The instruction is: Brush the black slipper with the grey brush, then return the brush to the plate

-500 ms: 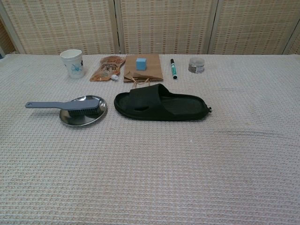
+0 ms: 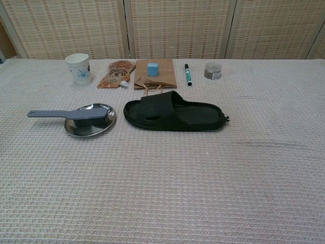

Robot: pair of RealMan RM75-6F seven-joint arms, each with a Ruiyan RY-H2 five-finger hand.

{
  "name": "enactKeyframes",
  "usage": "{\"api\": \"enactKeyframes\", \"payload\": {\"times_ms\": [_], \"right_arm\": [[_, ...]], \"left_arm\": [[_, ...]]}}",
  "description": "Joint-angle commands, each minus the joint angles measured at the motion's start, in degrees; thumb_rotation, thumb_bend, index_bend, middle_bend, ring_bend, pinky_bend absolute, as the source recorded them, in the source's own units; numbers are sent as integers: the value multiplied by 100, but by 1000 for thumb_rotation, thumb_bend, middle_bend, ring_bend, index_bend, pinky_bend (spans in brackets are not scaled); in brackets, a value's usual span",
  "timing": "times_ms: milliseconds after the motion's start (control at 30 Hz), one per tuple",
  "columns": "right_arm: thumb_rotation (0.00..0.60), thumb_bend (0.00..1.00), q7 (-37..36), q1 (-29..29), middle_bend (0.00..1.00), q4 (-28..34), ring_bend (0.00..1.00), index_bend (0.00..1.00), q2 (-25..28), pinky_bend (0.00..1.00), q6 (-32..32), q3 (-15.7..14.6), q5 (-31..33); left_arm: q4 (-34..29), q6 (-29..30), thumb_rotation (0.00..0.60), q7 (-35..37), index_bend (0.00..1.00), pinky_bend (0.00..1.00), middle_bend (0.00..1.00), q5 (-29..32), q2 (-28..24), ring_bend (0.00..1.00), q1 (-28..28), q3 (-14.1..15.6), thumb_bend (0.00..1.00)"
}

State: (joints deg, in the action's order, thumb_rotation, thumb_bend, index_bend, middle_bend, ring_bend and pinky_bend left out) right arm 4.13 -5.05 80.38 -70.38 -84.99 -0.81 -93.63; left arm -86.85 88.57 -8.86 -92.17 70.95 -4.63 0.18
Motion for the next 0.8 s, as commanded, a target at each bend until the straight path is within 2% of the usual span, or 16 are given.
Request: {"api": "enactKeyframes", "payload": {"times_ms": [33, 100, 167, 300, 333, 433, 567, 700, 800], "right_arm": [[600, 156, -28, -106, 0, 3, 0, 0, -32, 0, 136, 74, 88], [600, 156, -13, -169, 0, 1, 0, 0, -57, 0, 168, 108, 67], [600, 156, 5, -242, 0, 22, 0, 0, -75, 0, 204, 138, 31], [600, 157, 70, -333, 0, 84, 0, 0, -91, 0, 236, 189, 6], [600, 157, 67, -337, 0, 88, 0, 0, -97, 0, 239, 196, 23], [600, 156, 30, -315, 0, 75, 0, 0, -96, 0, 237, 197, 88], [600, 156, -86, -243, 0, -39, 0, 0, -87, 0, 181, 191, 181], [600, 156, -189, -228, 0, -53, 0, 0, -30, 0, 180, 211, 252], [600, 156, -201, -208, 0, -38, 0, 0, 9, 0, 156, 190, 242]], "left_arm": [[9, -120, 600, 182, 0, 277, 0, -22, 2, 21, -74, 11, 496], [-31, -289, 600, 198, 0, 278, 0, -74, 18, 26, -209, -3, 477], [-135, -564, 600, 68, 0, 315, 0, -121, 64, 84, -464, -101, 454], [-411, -1452, 600, -601, 0, 607, 0, 52, 176, 371, -1154, -432, 433], [-457, -1786, 600, -801, 0, 650, 0, 214, 248, 418, -1381, -555, 427], [-397, -2542, 600, -1233, 0, 704, 0, 755, 469, 457, -1865, -836, 419], [-45, -3293, 600, -1641, 0, 825, 6, 1430, 917, 570, -2450, -1113, 416], [531, -3392, 600, -1746, 0, 973, 68, 1577, 1430, 745, -2770, -1200, 419], [1020, -3424, 600, -1866, 2, 1000, 99, 1748, 1804, 823, -2946, -1243, 420]]}}
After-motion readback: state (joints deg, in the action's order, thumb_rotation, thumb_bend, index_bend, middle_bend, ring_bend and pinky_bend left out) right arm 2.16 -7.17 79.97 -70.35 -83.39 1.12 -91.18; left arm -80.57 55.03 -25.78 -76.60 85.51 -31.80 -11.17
